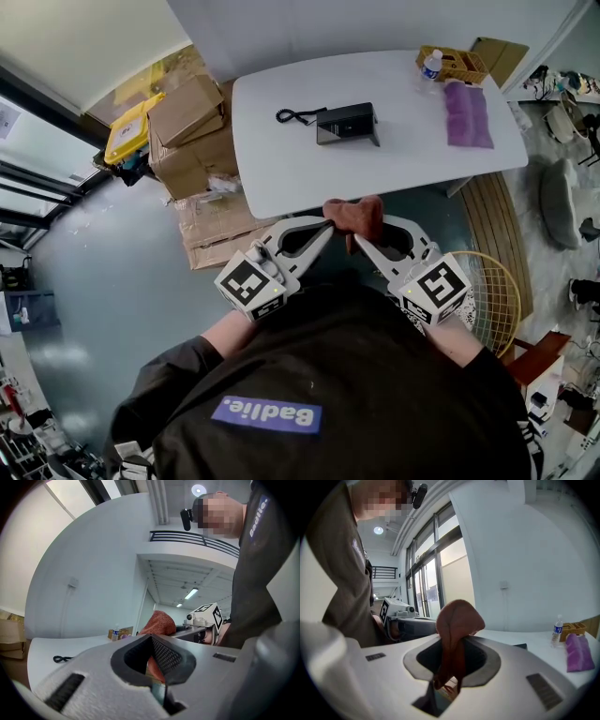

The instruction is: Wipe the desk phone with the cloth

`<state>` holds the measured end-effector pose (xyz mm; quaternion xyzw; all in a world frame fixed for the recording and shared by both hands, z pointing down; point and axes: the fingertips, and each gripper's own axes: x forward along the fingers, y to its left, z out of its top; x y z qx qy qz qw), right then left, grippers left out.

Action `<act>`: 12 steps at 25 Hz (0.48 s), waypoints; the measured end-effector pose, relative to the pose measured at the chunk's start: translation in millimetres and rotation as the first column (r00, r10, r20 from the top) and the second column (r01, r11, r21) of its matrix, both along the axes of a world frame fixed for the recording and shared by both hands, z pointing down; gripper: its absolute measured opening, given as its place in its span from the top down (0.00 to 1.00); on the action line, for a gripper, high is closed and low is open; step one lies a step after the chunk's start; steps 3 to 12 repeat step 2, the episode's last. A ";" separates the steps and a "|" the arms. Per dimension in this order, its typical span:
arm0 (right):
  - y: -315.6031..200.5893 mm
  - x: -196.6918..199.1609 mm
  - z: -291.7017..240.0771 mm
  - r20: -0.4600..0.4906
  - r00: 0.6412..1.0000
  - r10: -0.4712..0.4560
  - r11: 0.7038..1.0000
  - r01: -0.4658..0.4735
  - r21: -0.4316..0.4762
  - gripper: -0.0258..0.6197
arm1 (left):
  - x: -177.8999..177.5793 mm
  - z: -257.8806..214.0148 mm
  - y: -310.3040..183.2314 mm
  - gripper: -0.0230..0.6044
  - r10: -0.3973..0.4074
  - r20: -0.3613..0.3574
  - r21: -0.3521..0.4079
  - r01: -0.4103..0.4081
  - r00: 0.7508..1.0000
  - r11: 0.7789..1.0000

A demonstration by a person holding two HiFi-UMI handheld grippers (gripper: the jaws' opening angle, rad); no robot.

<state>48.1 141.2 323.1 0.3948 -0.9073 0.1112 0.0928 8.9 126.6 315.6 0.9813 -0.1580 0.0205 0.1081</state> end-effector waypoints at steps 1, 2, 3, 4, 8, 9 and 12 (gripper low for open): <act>0.8 -0.6 0.0 0.000 1.000 -0.001 1.000 0.001 0.001 0.82 | -0.7 0.3 1.3 0.95 0.003 -0.001 0.004 -0.003 1.000 1.000; 1.5 -1.1 -0.1 -0.001 1.000 -0.002 1.000 0.002 0.002 0.82 | -1.4 0.7 2.5 0.95 0.006 -0.002 0.008 -0.006 1.000 1.000; 1.5 -1.1 -0.1 -0.001 1.000 -0.002 1.000 0.002 0.002 0.82 | -1.4 0.7 2.5 0.95 0.006 -0.002 0.008 -0.006 1.000 1.000; 1.5 -1.1 -0.1 -0.001 1.000 -0.002 1.000 0.002 0.002 0.82 | -1.4 0.7 2.5 0.95 0.006 -0.002 0.008 -0.006 1.000 1.000; 1.5 -1.1 -0.1 -0.001 1.000 -0.002 1.000 0.002 0.002 0.82 | -1.4 0.7 2.5 0.95 0.006 -0.002 0.008 -0.006 1.000 1.000; 1.5 -1.1 -0.1 -0.001 1.000 -0.002 1.000 0.002 0.002 0.82 | -1.4 0.7 2.5 0.95 0.006 -0.002 0.008 -0.006 1.000 1.000; 1.5 -1.1 -0.1 -0.001 1.000 -0.002 1.000 0.002 0.002 0.82 | -1.4 0.7 2.5 0.95 0.006 -0.002 0.008 -0.006 1.000 1.000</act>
